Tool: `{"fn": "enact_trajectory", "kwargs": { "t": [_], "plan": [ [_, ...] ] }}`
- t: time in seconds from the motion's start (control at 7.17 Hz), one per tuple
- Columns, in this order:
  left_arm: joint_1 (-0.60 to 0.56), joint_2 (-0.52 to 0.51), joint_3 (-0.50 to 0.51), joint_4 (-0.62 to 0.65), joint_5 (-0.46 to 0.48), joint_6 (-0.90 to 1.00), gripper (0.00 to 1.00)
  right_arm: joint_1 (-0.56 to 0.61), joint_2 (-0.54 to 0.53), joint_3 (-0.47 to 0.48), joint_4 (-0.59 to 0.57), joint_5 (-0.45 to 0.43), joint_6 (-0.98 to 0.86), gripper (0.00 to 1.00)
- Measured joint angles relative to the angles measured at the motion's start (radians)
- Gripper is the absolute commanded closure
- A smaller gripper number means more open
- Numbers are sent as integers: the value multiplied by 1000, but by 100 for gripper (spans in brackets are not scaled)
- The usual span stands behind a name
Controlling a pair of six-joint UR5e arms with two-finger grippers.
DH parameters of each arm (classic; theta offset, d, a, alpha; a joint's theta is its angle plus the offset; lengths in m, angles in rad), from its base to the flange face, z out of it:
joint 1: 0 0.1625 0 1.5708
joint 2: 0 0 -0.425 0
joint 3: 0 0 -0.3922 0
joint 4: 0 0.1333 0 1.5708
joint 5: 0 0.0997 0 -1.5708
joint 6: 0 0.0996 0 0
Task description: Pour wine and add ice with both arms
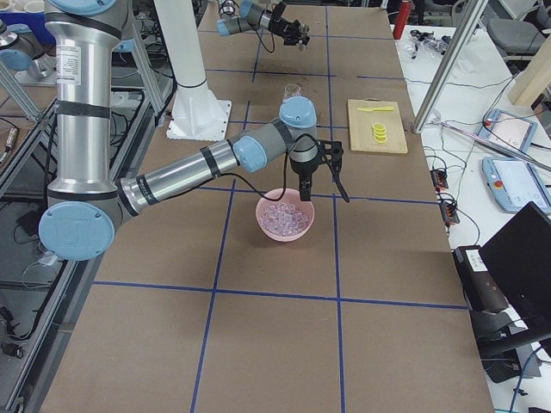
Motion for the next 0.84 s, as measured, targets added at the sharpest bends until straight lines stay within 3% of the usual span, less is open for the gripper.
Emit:
{"fn": "enact_trajectory", "kwargs": {
  "t": [0.42,0.84],
  "plan": [
    [-109,188,-79,-56,-151,-96,100,-120,-94,1,164,-114,102,0],
    [-177,314,-104,-128,-206,-177,100,-229,-120,-10,202,-190,158,0]
  ]
}}
